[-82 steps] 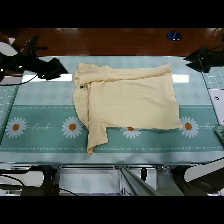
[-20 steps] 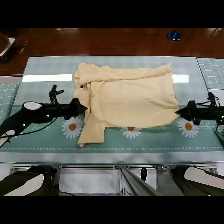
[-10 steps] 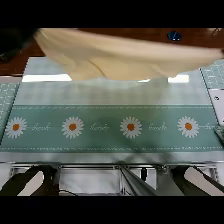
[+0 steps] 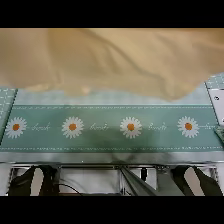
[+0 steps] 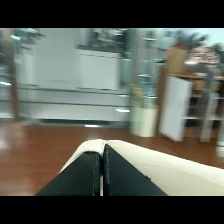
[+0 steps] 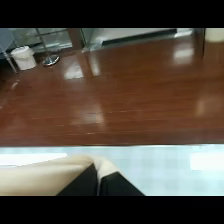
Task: Fold the shirts.
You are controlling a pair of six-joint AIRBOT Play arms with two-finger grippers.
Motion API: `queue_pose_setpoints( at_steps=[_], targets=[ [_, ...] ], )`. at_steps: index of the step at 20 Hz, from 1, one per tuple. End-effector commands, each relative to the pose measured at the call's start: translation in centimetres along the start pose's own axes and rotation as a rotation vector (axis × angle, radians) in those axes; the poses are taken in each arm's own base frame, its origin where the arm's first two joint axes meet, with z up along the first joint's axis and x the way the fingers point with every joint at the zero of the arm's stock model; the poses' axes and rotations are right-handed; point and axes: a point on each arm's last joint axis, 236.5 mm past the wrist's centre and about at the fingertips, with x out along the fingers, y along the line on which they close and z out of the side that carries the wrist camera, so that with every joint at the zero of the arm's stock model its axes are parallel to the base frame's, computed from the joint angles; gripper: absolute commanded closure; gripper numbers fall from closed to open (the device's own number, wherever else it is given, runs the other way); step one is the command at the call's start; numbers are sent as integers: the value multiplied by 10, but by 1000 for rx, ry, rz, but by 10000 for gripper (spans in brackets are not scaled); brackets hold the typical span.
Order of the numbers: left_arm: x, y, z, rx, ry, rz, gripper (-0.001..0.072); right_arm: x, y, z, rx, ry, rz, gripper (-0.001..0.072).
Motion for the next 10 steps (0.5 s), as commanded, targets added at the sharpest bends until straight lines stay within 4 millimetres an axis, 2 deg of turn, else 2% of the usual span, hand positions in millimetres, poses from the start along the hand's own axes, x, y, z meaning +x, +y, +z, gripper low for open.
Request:
queue_pose_setpoints(
  at_steps=[1,3,5,7,10],
  targets=[
    [-75,9,9,136,-33,251,686,-50,19,-18,-112,7,-97,691],
    [-94,-2,10,140,-51,230,686,-67,11,-36,-132,65,-146,691],
    [-95,-4,-6,118,12,201,686,-77,-7,-53,-140,138,-209,691],
    [-83,10,-35,68,112,216,686,-77,-25,-62,-143,192,-270,691],
    [-49,41,-104,-32,311,233,686,-53,-42,-72,-133,263,-302,691]
  ],
)
